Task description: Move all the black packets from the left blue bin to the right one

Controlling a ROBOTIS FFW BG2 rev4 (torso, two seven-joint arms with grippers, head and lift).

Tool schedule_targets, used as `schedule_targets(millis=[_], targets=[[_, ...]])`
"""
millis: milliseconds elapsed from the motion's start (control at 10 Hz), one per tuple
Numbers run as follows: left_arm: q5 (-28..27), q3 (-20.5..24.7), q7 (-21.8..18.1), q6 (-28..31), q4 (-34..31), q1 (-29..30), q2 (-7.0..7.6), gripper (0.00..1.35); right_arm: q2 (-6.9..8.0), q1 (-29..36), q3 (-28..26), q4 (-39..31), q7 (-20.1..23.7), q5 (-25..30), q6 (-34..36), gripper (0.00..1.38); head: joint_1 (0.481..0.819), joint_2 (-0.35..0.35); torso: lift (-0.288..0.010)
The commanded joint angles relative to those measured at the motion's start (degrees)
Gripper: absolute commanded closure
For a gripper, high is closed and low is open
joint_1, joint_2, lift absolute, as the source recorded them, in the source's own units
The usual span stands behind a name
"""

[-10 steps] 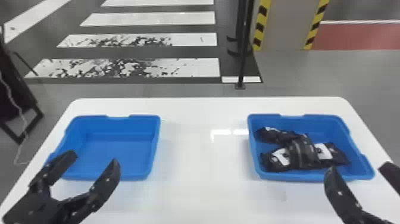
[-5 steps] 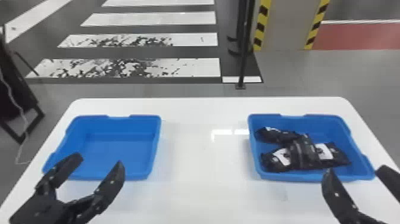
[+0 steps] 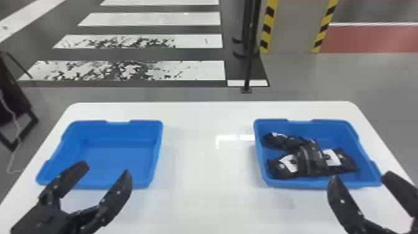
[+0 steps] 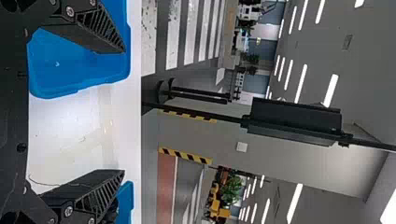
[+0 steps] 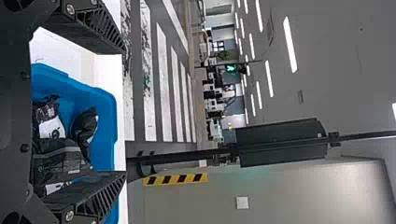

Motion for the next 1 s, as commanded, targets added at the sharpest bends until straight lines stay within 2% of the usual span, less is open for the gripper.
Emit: schedule_targets(millis=[0,900], targets=[[0.04,-0.07,0.08,0.17,-0.01,-0.02,-0.03,0.14,0.14,0.00,0.06,0.07,0.00,-0.10,-0.01,0.11,0.695,0.022,-0.140],[0.26,-0.41,0.08,1.15,-0.01,-0.02,0.15,0.14,0.14,-0.43,0.28,0.77,0.00,-0.90,-0.01,0.11,0.695,0.017,-0.140]])
